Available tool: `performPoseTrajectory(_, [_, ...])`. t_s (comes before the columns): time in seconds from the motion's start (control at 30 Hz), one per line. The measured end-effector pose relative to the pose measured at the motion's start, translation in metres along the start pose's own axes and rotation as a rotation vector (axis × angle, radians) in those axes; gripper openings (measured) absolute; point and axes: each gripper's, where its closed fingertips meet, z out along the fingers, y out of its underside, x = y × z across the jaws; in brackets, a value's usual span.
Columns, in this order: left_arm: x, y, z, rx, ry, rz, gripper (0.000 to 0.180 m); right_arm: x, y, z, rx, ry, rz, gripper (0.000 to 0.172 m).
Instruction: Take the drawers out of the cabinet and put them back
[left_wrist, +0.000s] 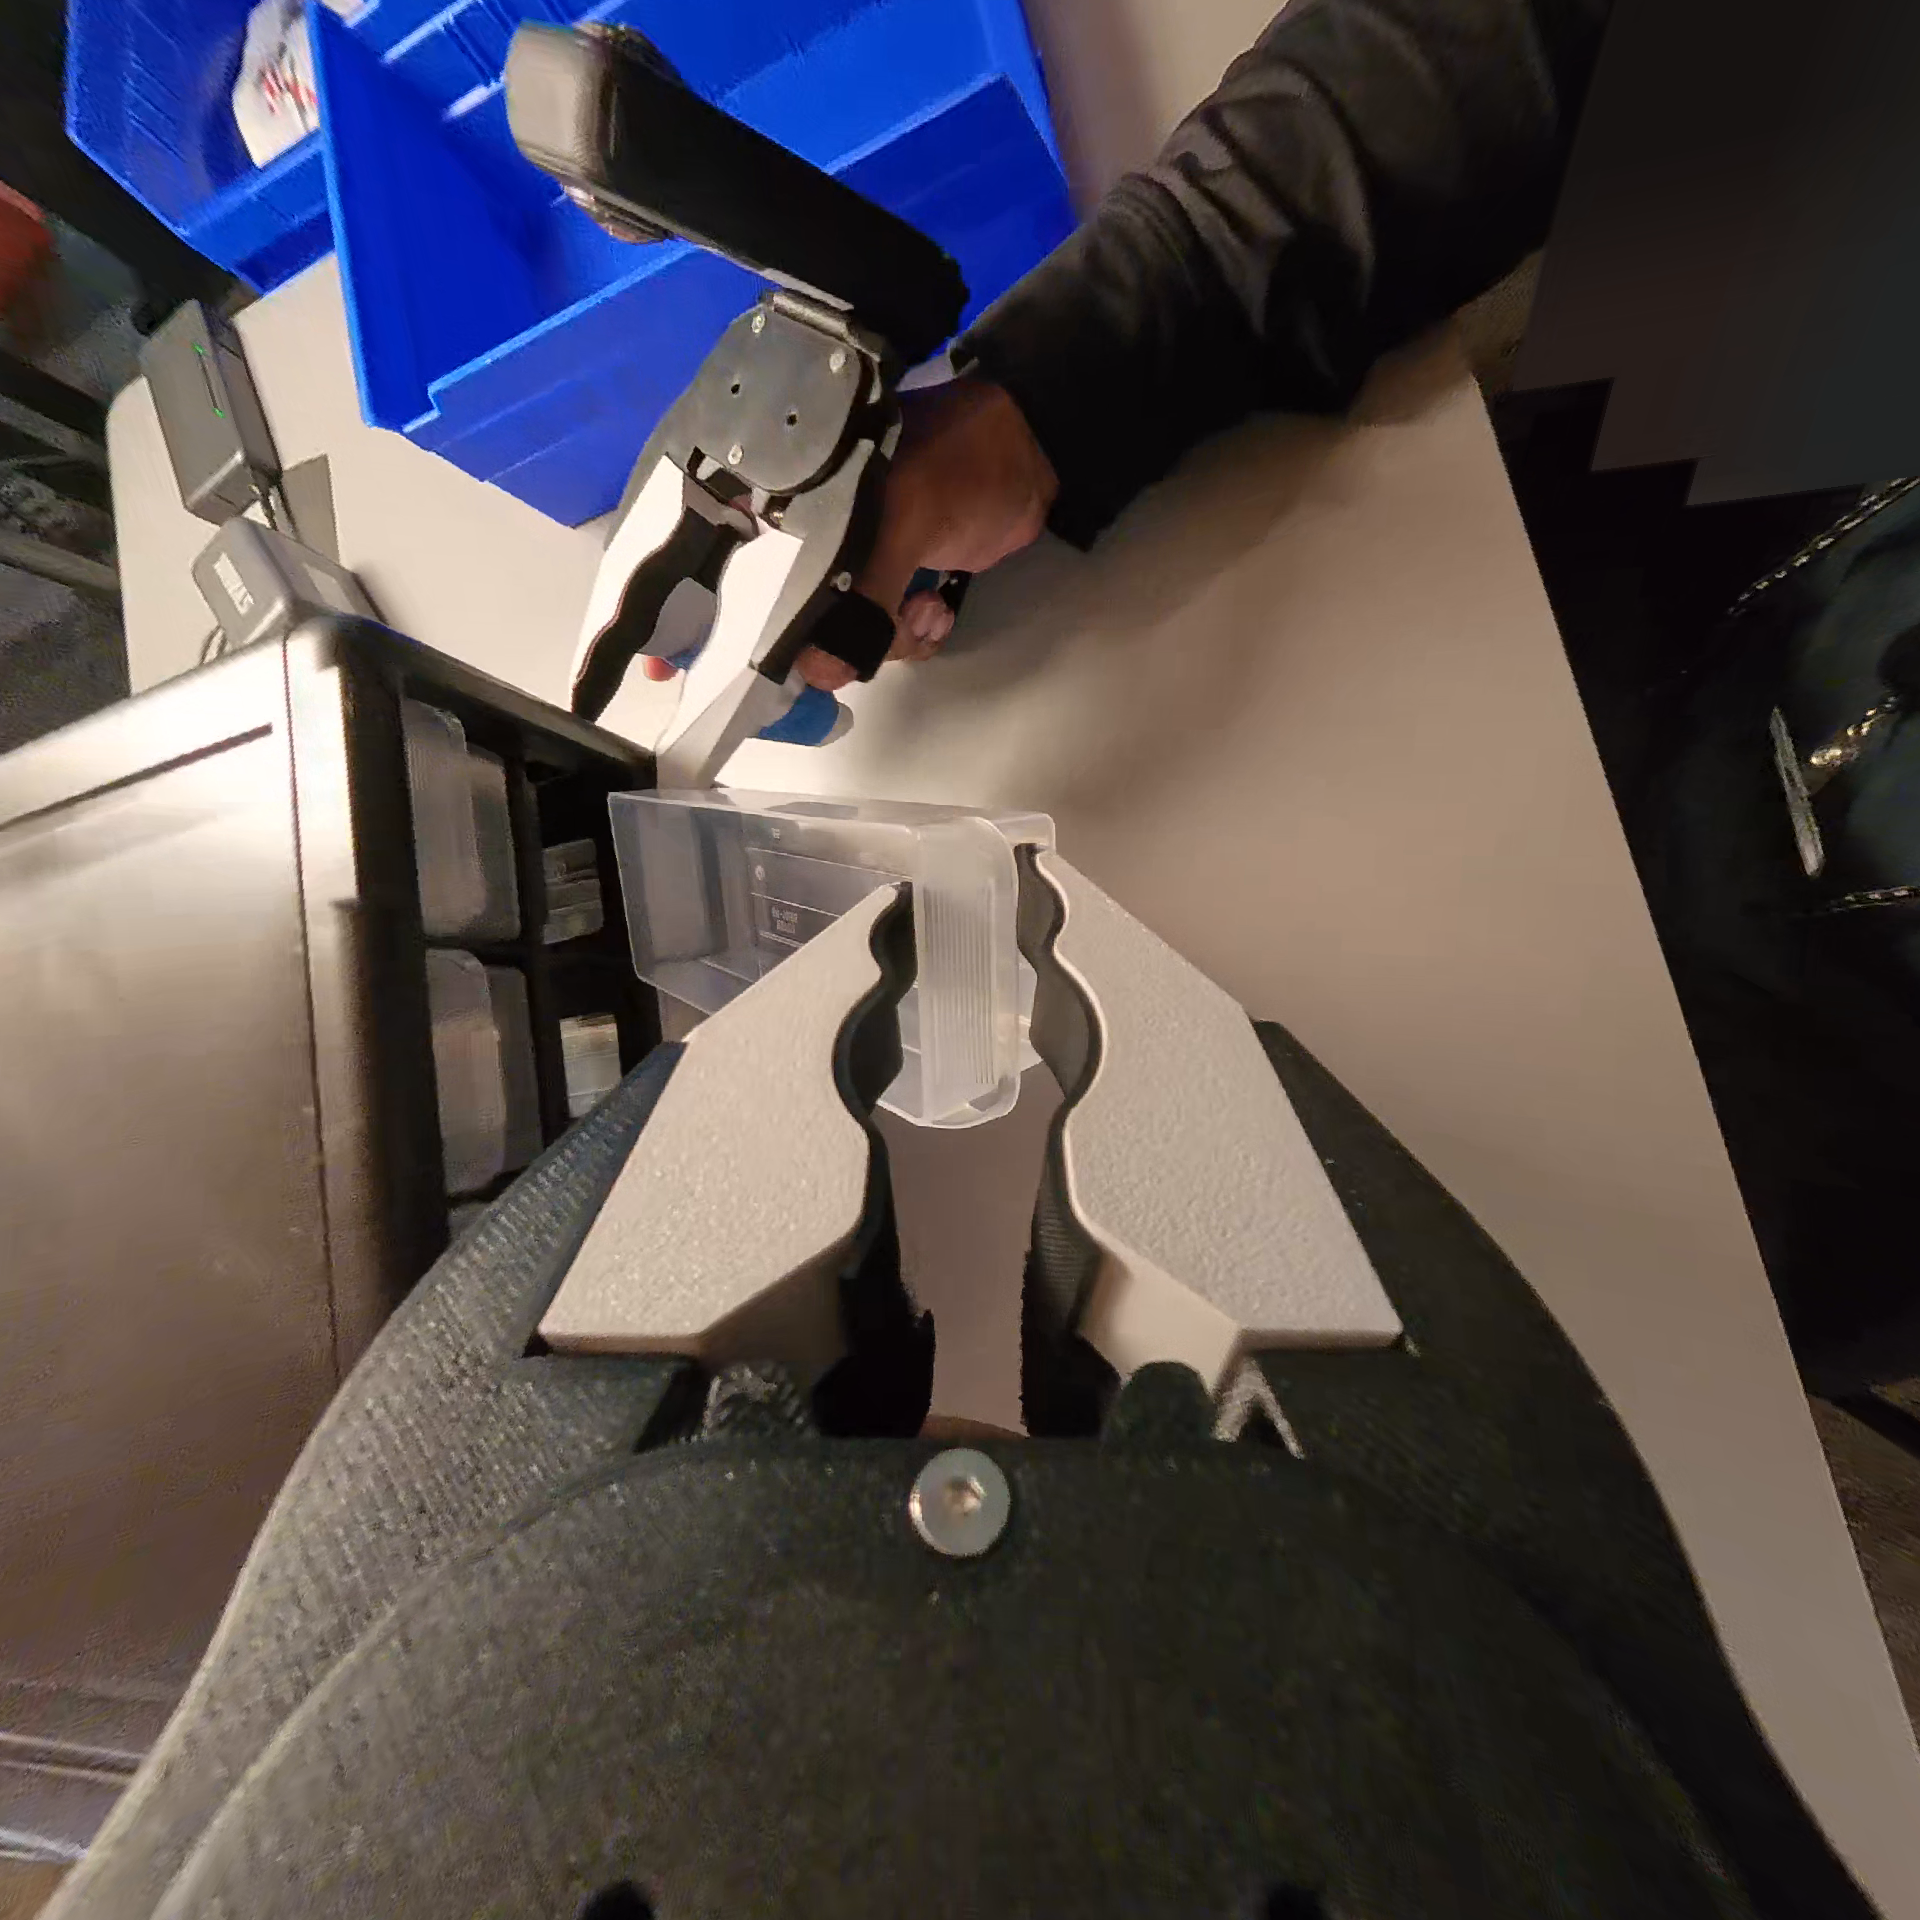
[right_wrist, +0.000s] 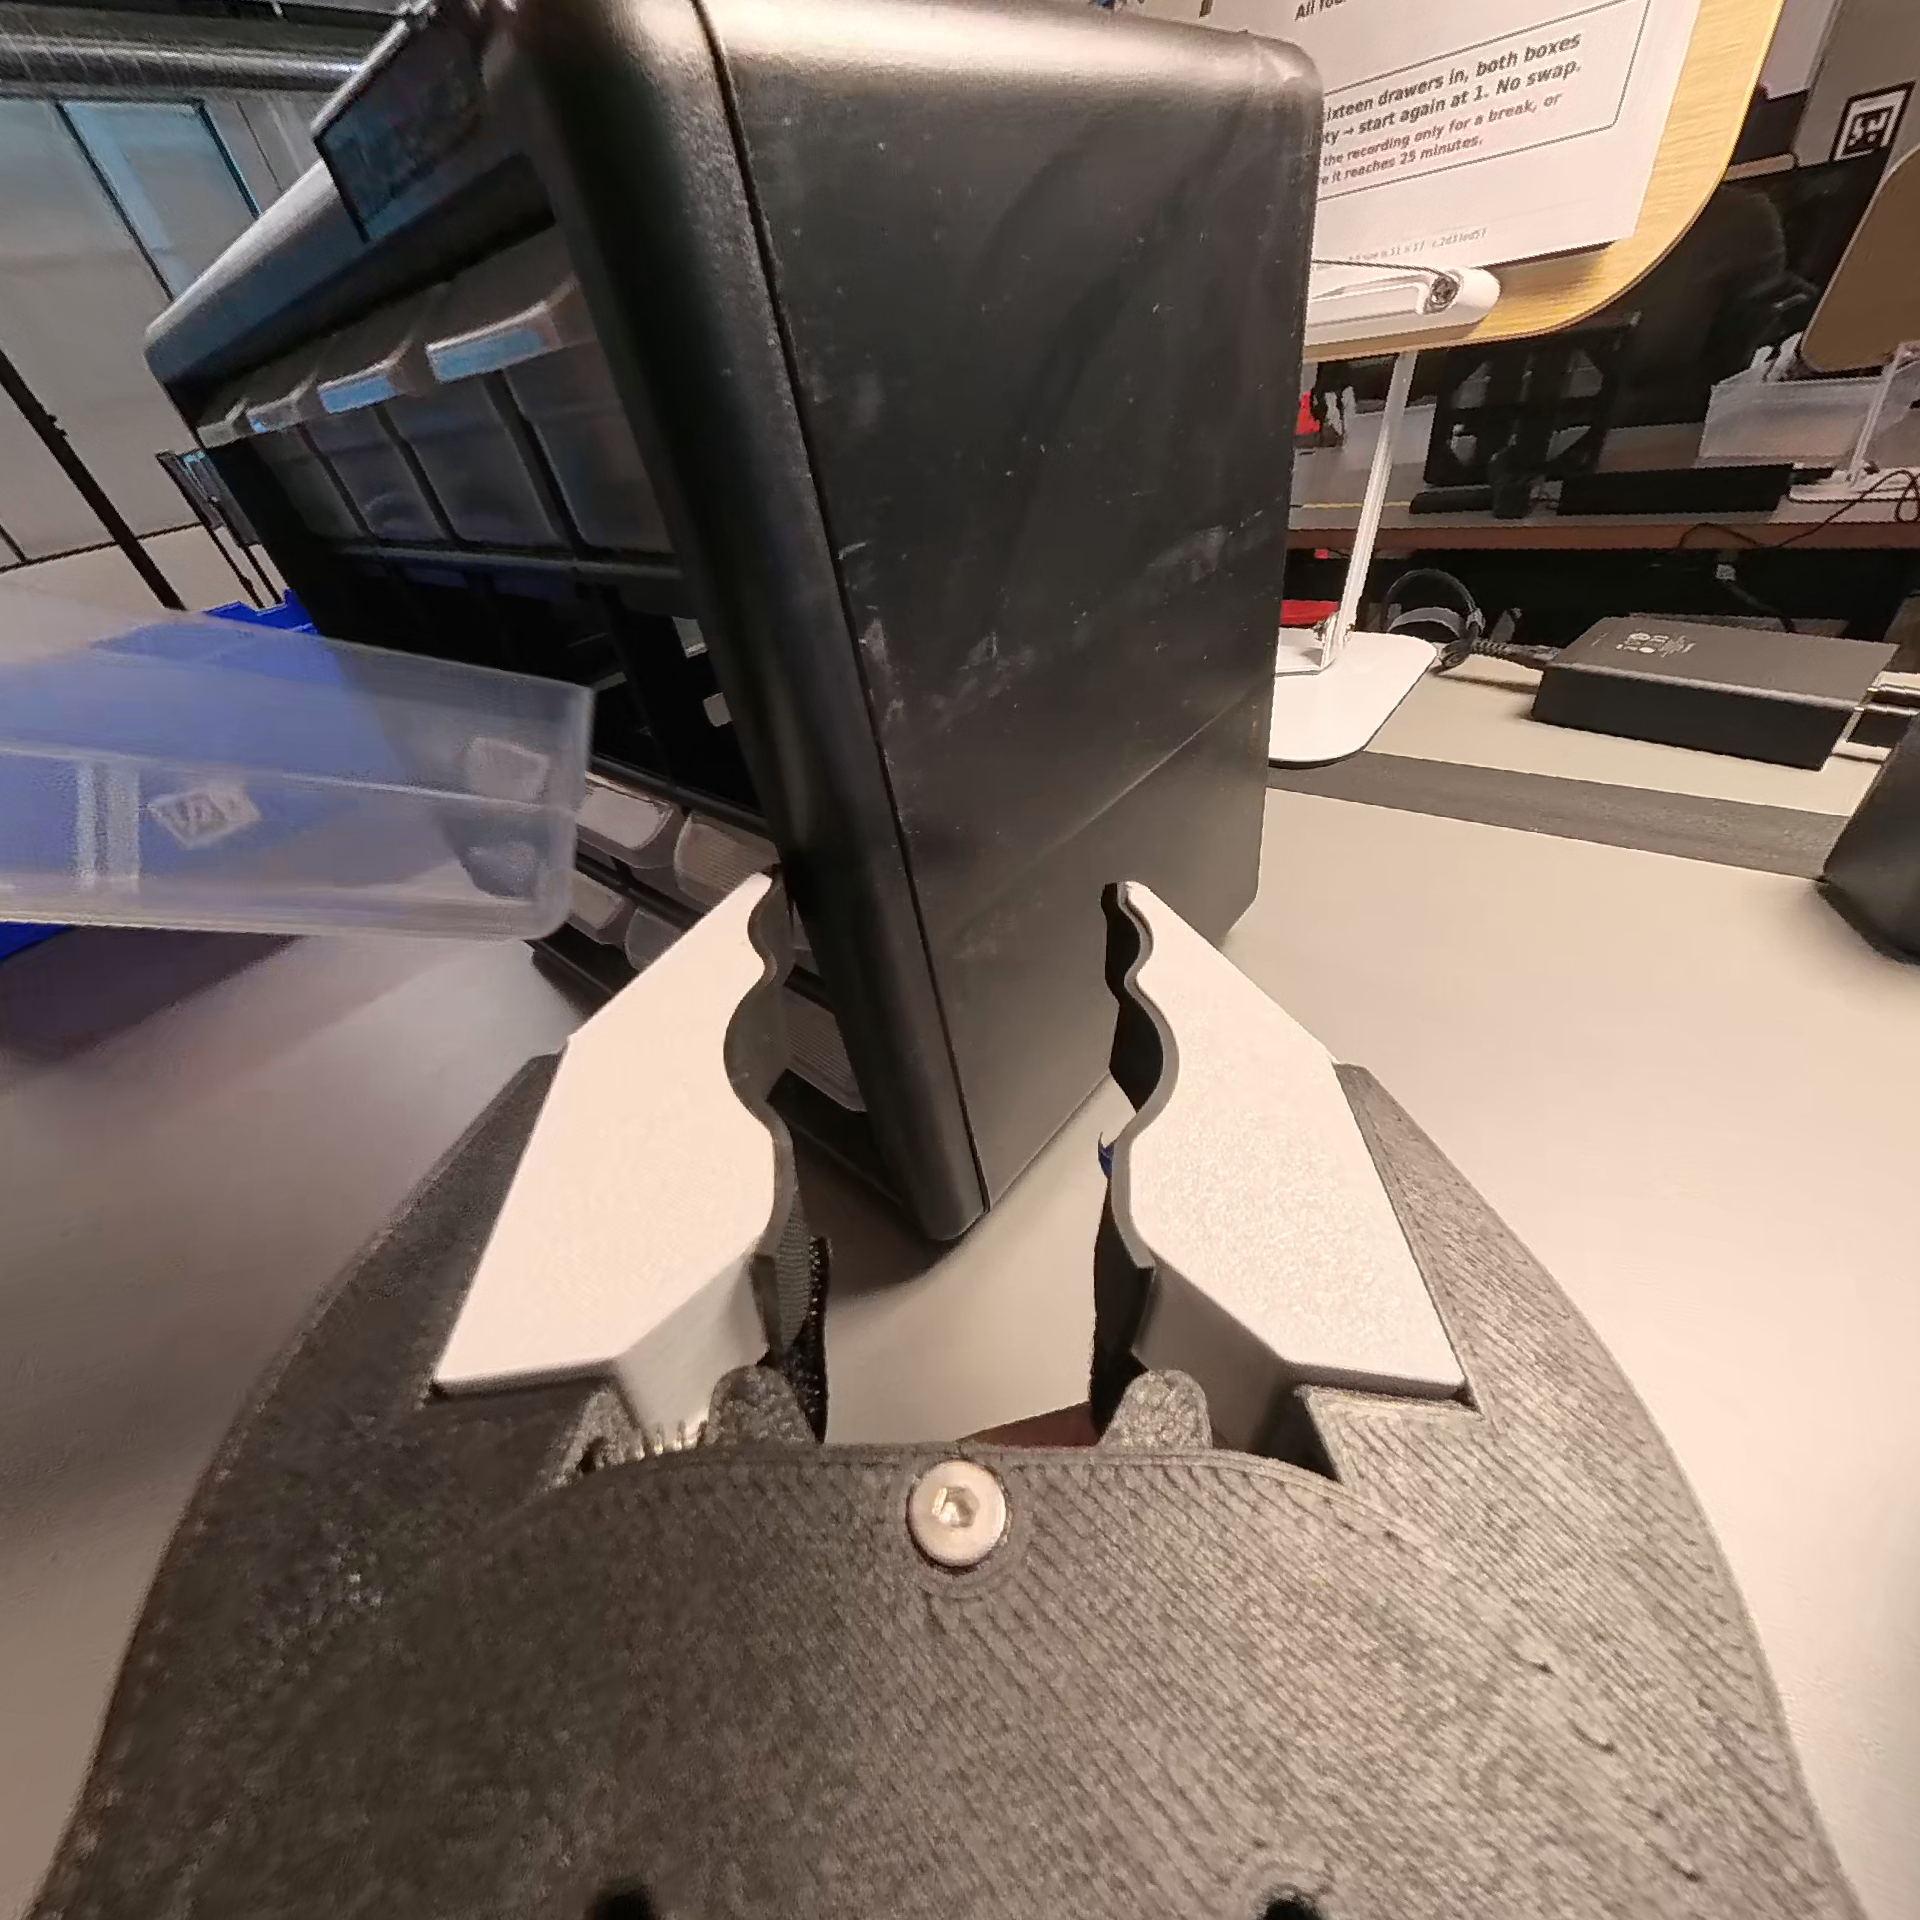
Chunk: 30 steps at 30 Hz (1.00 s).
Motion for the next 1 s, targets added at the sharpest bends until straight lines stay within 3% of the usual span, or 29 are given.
performPoseTrajectory(0.4, [-0.021, -0.022, 0.019, -0.146, -0.01, 0.027, 0.018, 0.0, 0.003, 0.0, -0.026, -0.004, 0.007, 0.062])
performPoseTrajectory(0.6, [-0.03, -0.023, 0.03, -0.205, -0.085, 0.058, 0.019, -0.002, 0.004, 0.0, -0.028, -0.009, 0.01, 0.061])
performPoseTrajectory(1.0, [-0.025, -0.022, 0.075, -0.182, -0.292, 0.215, 0.019, -0.002, 0.005, 0.0, -0.034, -0.009, 0.014, 0.061])
